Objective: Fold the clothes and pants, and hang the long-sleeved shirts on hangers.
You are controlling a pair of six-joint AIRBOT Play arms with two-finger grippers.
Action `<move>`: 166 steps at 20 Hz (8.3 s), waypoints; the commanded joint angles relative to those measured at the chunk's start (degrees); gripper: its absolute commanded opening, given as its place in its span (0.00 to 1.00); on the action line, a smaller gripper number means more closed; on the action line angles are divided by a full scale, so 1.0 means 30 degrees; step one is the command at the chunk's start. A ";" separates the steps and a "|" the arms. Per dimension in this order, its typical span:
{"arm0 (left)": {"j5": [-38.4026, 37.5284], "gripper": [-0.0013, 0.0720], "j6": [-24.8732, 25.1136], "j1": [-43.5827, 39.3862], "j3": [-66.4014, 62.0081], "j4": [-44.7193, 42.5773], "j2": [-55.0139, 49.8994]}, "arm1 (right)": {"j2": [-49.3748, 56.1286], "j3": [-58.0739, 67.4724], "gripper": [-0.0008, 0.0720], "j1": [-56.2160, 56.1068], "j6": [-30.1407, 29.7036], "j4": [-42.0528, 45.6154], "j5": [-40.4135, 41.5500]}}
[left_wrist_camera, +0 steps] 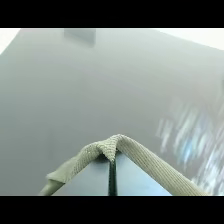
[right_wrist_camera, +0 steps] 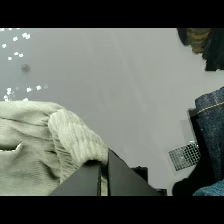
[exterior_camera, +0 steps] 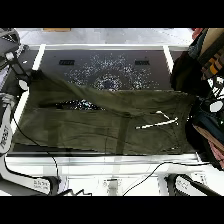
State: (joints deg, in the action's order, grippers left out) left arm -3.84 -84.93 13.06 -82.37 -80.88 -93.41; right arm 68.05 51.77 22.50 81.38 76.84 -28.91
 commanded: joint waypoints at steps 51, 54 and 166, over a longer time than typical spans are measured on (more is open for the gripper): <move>-0.7606 0.04 -0.2506 0.1362 -0.3701 0.0124 0.2208 | -0.0007 0.0007 0.05 0.0000 0.0007 -0.0036 0.1880; -1.1344 0.04 0.0984 0.1275 -0.3694 -0.1581 0.3169 | -0.0007 0.0007 0.05 0.0000 0.0007 -0.0036 0.1851; -2.0954 0.88 0.2958 1.5089 1.2684 0.3687 0.6207 | 0.1224 -0.7577 0.05 1.0338 -0.9005 -1.4848 -0.7781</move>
State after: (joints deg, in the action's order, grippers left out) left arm -69.87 -75.35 58.26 -45.63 -71.11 -72.64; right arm 71.70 29.04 53.47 54.41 32.32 -52.03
